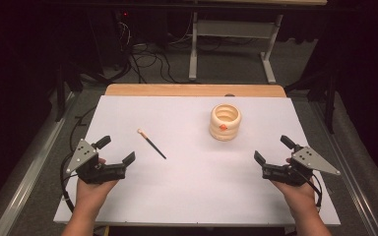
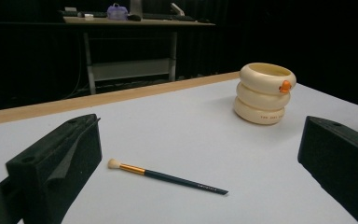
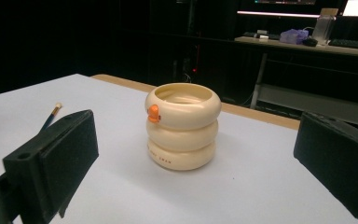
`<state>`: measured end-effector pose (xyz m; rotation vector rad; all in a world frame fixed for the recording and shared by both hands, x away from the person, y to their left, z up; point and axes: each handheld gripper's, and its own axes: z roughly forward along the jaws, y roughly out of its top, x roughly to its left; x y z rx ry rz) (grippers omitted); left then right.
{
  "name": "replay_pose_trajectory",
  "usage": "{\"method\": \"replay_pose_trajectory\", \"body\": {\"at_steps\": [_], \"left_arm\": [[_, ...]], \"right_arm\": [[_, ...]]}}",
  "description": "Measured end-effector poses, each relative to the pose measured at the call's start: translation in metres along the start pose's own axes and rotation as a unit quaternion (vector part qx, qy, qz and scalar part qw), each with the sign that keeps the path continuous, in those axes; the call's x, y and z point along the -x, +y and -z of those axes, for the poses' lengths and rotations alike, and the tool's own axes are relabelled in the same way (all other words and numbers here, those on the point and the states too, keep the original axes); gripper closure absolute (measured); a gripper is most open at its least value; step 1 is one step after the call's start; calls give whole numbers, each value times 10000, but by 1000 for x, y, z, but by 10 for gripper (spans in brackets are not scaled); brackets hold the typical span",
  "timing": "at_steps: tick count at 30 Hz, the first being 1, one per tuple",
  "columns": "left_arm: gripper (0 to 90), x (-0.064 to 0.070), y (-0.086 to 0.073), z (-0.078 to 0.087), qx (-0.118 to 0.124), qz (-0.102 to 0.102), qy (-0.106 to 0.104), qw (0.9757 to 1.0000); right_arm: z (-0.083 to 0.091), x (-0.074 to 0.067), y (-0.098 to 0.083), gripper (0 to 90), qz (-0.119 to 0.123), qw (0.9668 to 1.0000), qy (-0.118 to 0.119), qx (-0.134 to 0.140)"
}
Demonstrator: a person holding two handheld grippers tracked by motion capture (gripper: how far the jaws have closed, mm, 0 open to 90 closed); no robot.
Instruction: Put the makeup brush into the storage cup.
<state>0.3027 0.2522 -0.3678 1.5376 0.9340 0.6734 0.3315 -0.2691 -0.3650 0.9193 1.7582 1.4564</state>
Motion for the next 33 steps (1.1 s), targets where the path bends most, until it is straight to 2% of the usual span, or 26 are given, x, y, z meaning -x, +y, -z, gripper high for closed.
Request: {"method": "replay_pose_trajectory", "body": {"at_steps": [22, 26, 29, 33], "left_arm": [[5, 1, 0, 0, 12, -34, -37, 10000], [6, 1, -2, -2, -86, -74, -105, 9999], [6, -2, -5, -5, -270, 38, -92, 9996], [6, -4, -8, -6, -340, 83, -53, 9994]], "right_arm": [[1, -1, 1, 11, 39, 9999, 108, 21], [0, -1, 1, 11, 46, 9999, 105, 16], [0, -1, 1, 11, 37, 9999, 110, 3], [0, 0, 1, 11, 45, 9999, 110, 18]]}}
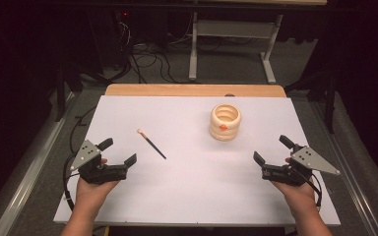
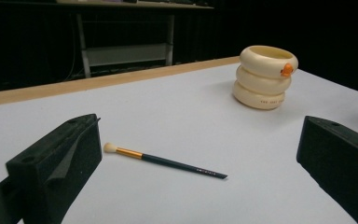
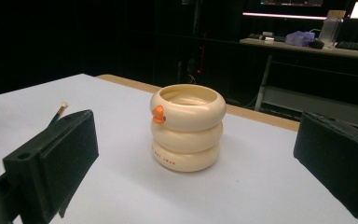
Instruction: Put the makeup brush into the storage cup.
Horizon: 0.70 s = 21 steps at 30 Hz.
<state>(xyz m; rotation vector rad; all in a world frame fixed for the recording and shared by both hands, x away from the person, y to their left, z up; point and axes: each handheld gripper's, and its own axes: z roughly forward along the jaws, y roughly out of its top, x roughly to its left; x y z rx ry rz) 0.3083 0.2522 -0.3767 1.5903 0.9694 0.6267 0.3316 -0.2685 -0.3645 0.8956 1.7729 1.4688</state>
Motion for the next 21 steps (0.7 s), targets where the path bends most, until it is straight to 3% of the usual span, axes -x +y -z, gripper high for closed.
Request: {"method": "replay_pose_trajectory", "body": {"at_steps": [21], "left_arm": [[10, -5, -6, -8, -613, 133, 13, 9980]], "right_arm": [[-2, -3, 1, 11, 138, 9999, -9, -14]]}}
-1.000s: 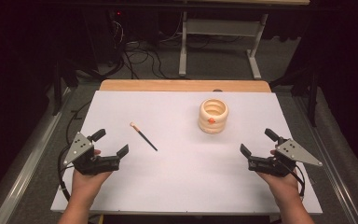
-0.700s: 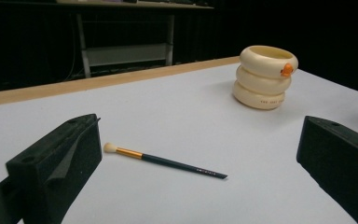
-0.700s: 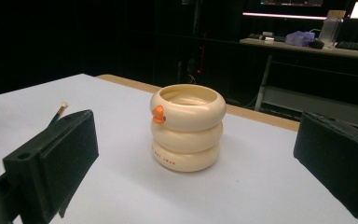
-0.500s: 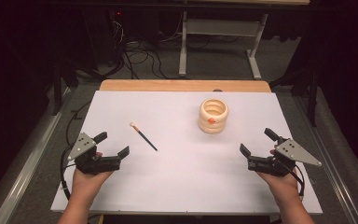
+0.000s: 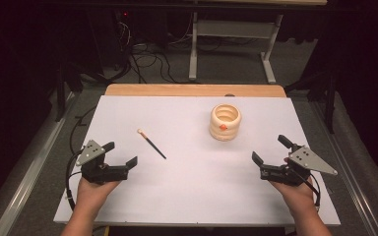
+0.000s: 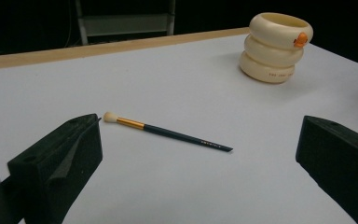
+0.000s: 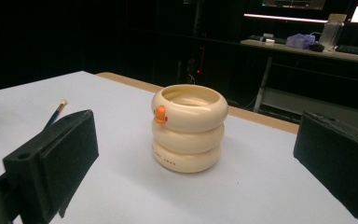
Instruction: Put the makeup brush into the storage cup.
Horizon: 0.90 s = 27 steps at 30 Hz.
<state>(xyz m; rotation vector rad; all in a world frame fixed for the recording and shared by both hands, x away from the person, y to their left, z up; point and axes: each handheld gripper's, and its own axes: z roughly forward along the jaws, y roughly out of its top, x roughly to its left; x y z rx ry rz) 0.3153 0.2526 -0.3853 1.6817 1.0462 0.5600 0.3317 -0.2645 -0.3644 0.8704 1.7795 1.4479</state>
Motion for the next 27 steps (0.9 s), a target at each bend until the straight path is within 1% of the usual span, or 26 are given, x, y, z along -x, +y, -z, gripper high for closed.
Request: {"method": "replay_pose_trajectory", "body": {"at_steps": [1, 2, 4, 7, 9, 12, 13, 16, 17, 18, 20, 21, 22, 24, 25, 27], "left_arm": [[10, 0, 0, 0, 0, 0, 0, 10000], [10, 0, 0, -1, -79, 1, 18, 10000], [10, 0, -1, -1, -111, 0, 32, 9999], [10, 1, -2, -3, -252, 3, 67, 9997], [10, 0, -2, -4, -285, 6, 68, 9996], [10, -1, -3, -4, -362, 72, 70, 9993], [10, -2, -4, -5, -419, 123, 76, 9990], [10, -2, -4, -6, -489, 136, 89, 9987], [10, 0, -5, -8, -569, 139, 110, 9982], [10, 0, -5, -8, -569, 139, 110, 9982], [11, 1, -5, -9, -664, 131, 107, 9976], [11, 1, -6, -11, -759, 158, 117, 9969], [11, 1, -6, -12, -814, 173, 126, 9964], [11, 1, -6, -13, -845, 208, 114, 9961], [10, 1, -7, -14, -933, 254, 108, 9953], [10, 1, -7, -14, -975, 256, 109, 9948]], "right_arm": [[0, 0, 0, 11, -20, 10000, 0, 8], [0, 0, 0, 11, -29, 10000, 6, 11], [0, 0, 0, 11, -32, 10000, 15, 13], [0, 0, 0, 11, -39, 10000, 30, 9], [0, 0, 0, 11, -53, 10000, 33, 4], [0, 0, 0, 11, -59, 10000, 60, 26], [0, 0, 0, 11, -55, 9999, 86, 64], [0, 1, 1, 11, -101, 9999, 102, 36], [0, 1, 1, 11, -114, 9999, 114, 34], [0, 1, 1, 11, -114, 9999, 114, 34], [-2, 1, 2, 11, -134, 9998, 111, 23], [-3, 1, 2, 11, -152, 9998, 109, 21], [-4, 1, 2, 11, -108, 9999, 99, 7], [-6, 1, 2, 12, -84, 9999, 111, 5], [-7, 0, 2, 11, -83, 9999, 122, -29], [-9, -1, 1, 12, -96, 9998, 135, -62]]}}
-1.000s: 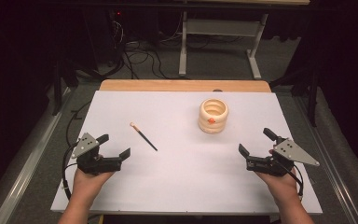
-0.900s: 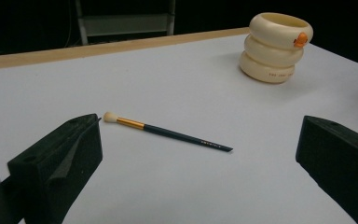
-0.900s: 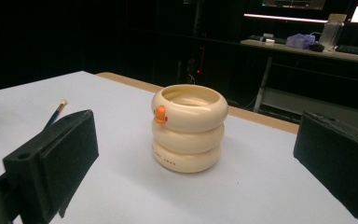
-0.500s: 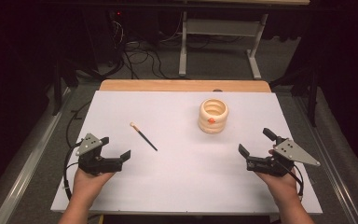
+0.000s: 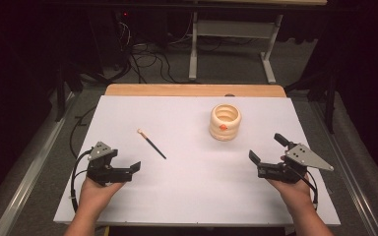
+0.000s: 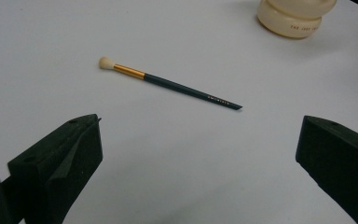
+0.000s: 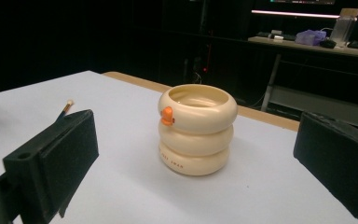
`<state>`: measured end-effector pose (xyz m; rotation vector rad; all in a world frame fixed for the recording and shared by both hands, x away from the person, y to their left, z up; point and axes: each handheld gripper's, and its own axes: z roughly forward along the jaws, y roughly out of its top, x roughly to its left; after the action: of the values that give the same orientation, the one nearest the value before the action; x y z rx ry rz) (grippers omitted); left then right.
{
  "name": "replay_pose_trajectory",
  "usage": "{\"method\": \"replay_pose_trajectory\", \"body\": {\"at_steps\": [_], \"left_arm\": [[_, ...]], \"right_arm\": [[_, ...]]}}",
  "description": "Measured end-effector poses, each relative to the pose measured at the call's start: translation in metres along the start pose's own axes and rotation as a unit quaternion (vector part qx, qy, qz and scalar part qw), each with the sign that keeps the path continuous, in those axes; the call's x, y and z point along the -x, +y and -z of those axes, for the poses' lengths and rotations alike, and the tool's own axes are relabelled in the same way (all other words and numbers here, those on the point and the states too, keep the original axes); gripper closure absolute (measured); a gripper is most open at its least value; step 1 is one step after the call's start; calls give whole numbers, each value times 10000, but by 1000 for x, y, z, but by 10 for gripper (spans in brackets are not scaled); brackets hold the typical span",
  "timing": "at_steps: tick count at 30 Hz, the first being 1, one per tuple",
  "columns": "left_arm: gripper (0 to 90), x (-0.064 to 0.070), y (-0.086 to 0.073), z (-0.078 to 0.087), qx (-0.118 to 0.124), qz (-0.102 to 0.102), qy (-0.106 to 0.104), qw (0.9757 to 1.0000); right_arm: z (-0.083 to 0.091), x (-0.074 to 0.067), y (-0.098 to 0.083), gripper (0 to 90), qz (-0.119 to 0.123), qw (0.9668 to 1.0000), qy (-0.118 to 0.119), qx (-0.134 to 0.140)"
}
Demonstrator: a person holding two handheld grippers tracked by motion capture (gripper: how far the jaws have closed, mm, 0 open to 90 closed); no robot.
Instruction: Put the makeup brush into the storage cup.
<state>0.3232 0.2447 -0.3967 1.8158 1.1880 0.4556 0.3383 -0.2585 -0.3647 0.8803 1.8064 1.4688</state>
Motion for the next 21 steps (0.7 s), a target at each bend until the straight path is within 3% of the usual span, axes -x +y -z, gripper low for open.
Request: {"method": "replay_pose_trajectory", "body": {"at_steps": [6, 11, 18, 21], "left_arm": [[7, 1, 0, -2, -159, 195, -82, 9996], [7, 4, 5, -3, -327, 330, -35, 9989], [7, 1, 8, -6, -897, 438, 44, 9950], [7, 1, 9, -6, -966, 543, 18, 9938]], "right_arm": [[-1, 0, -2, 12, 12, 10000, 36, -87], [0, 2, -3, 11, -27, 10000, 5, -73], [2, -2, -2, 12, 117, 9999, -31, -77], [2, -1, -3, 11, 76, 9999, -80, -119]]}}
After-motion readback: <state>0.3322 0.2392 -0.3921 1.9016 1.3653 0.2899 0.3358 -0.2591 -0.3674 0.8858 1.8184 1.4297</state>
